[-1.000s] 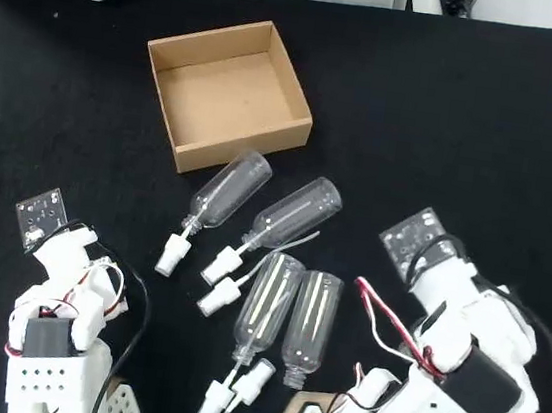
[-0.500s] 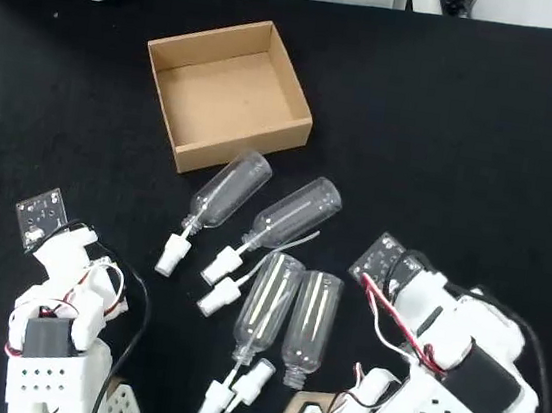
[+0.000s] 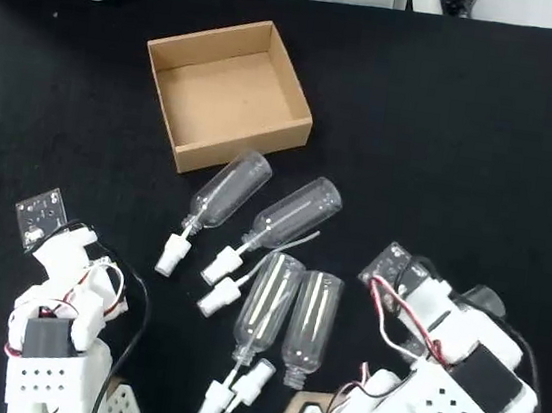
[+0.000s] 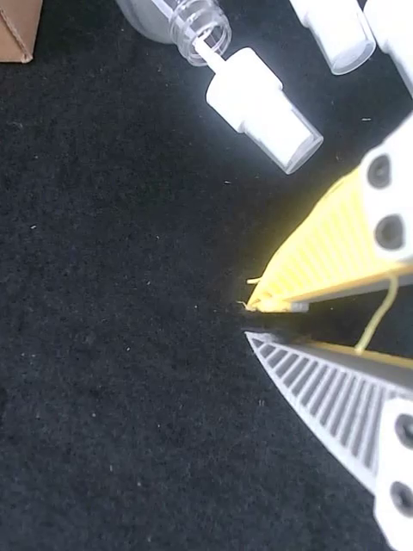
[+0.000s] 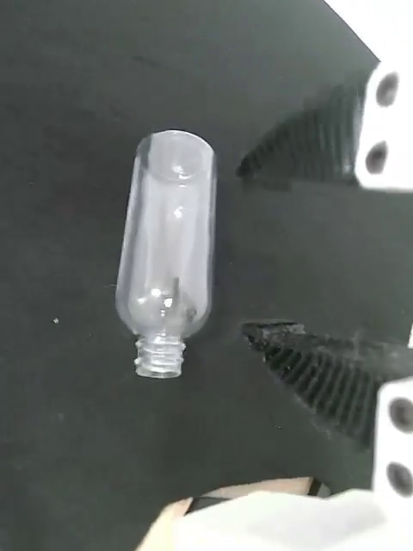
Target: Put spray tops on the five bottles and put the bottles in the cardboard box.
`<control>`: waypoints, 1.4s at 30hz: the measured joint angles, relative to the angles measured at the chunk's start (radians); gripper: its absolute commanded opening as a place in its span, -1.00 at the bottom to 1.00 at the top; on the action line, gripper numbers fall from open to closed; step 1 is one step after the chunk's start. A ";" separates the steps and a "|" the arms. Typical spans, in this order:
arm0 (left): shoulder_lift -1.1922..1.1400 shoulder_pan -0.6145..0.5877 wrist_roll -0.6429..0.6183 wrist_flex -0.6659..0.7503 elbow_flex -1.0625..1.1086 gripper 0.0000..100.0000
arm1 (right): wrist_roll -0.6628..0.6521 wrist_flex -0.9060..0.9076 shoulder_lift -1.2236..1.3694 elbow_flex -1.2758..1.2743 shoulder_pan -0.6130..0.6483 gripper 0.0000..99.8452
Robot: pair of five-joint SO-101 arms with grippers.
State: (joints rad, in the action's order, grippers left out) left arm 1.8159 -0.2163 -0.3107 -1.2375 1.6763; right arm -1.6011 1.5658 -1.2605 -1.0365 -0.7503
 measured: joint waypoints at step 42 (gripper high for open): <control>0.000 0.000 0.000 0.000 0.000 -0.94 | 0.061 -0.038 0.542 0.083 -0.192 -0.90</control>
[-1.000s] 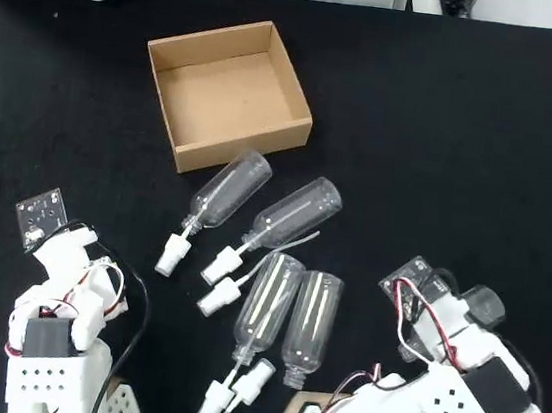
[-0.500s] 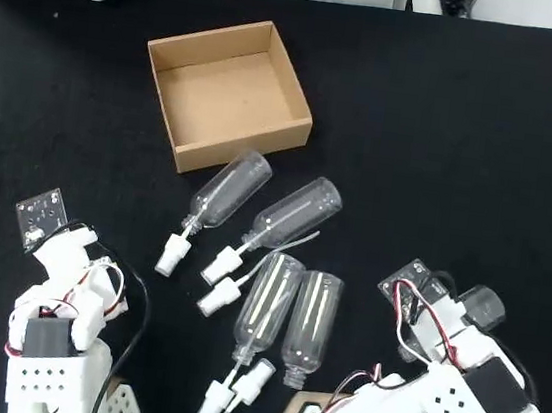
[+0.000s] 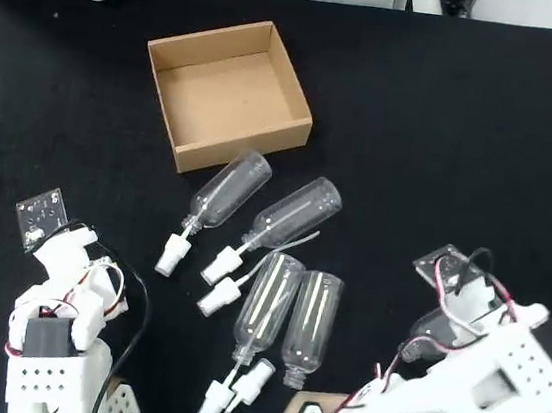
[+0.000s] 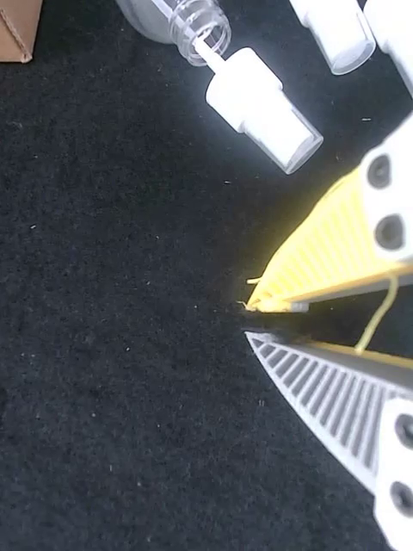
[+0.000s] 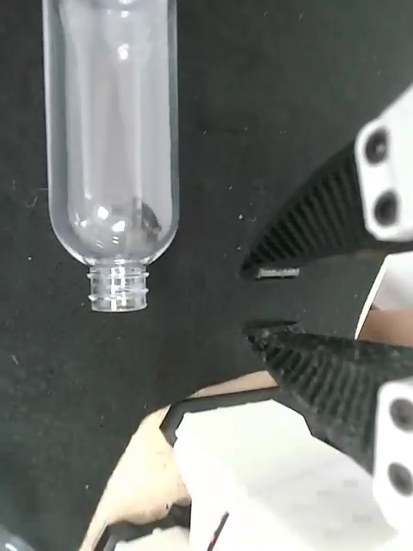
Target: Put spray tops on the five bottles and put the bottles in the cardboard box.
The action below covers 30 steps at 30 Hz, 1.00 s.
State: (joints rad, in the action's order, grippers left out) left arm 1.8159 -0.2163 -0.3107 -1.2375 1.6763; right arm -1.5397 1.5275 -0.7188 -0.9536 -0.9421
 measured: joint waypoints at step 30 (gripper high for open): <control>0.000 0.000 0.000 0.000 0.000 -0.94 | 0.316 -0.476 0.193 -0.210 0.282 -0.90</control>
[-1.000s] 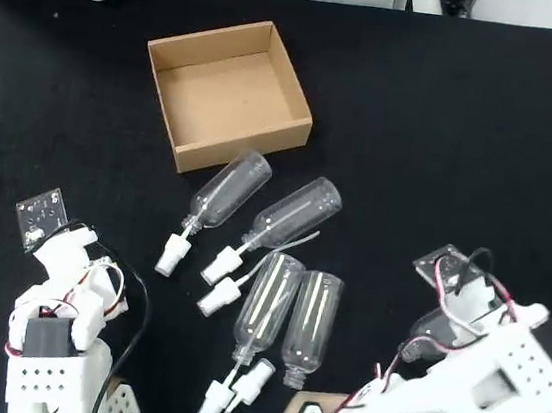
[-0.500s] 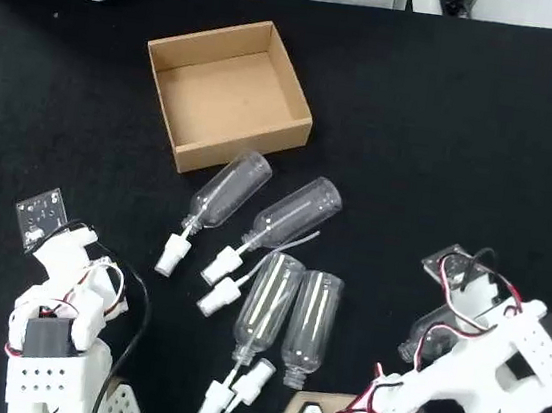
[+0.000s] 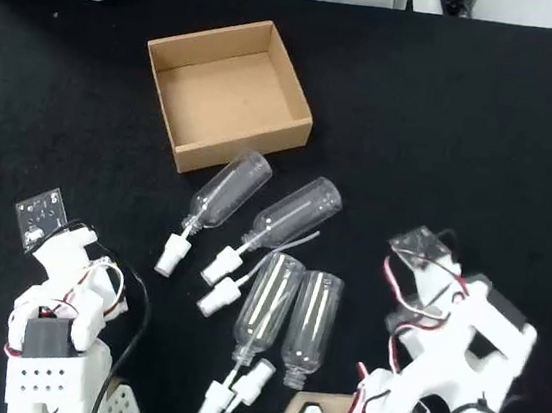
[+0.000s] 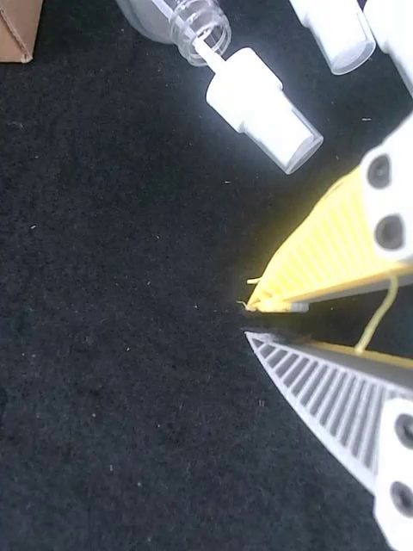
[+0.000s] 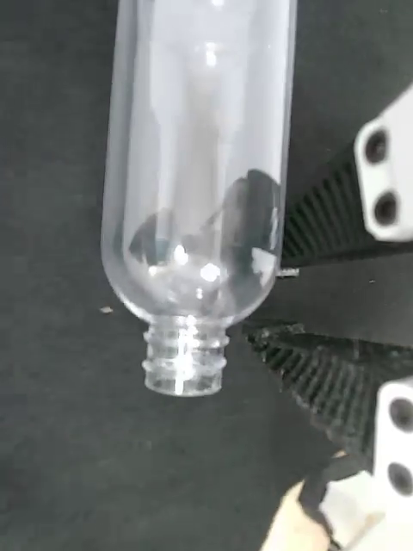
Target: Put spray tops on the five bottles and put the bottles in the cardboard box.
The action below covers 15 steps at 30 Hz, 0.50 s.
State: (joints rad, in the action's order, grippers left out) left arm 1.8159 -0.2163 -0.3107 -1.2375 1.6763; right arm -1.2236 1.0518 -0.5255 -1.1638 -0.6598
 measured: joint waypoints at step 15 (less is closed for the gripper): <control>0.000 0.000 0.000 0.000 0.000 -0.94 | 0.336 -0.009 0.000 0.000 0.259 -0.90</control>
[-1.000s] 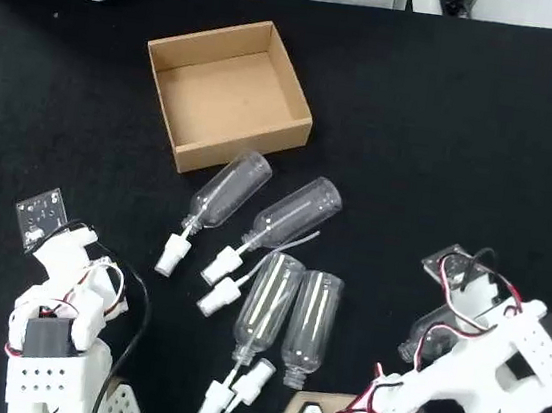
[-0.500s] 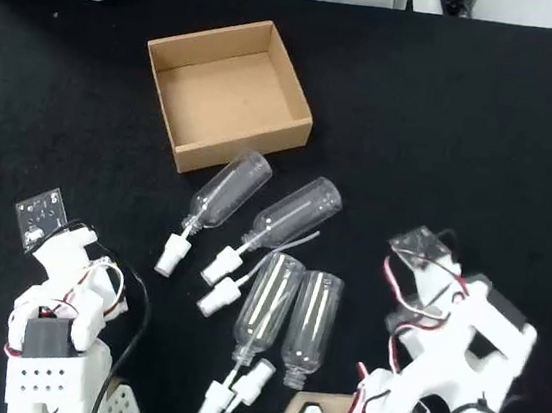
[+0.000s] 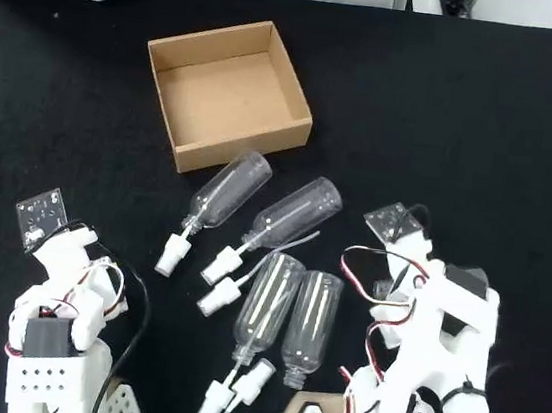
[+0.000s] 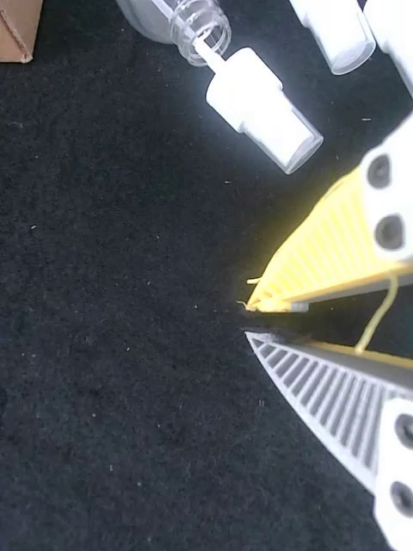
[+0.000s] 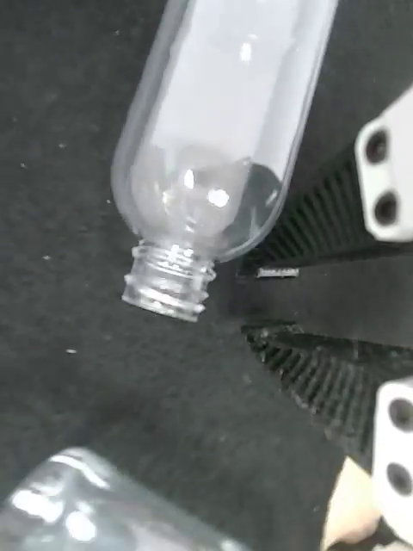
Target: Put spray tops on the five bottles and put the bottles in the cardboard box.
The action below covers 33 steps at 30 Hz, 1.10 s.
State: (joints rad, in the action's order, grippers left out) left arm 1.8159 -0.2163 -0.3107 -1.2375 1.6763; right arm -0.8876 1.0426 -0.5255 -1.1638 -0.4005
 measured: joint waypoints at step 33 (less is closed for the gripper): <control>0.000 0.000 0.000 0.000 0.000 -0.94 | 0.253 0.121 0.000 0.242 0.110 -0.89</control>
State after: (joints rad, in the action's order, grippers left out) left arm 1.8159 -0.2163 -0.3107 -1.2375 1.6763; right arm -0.6345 1.1638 -0.5255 -0.9214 -0.2900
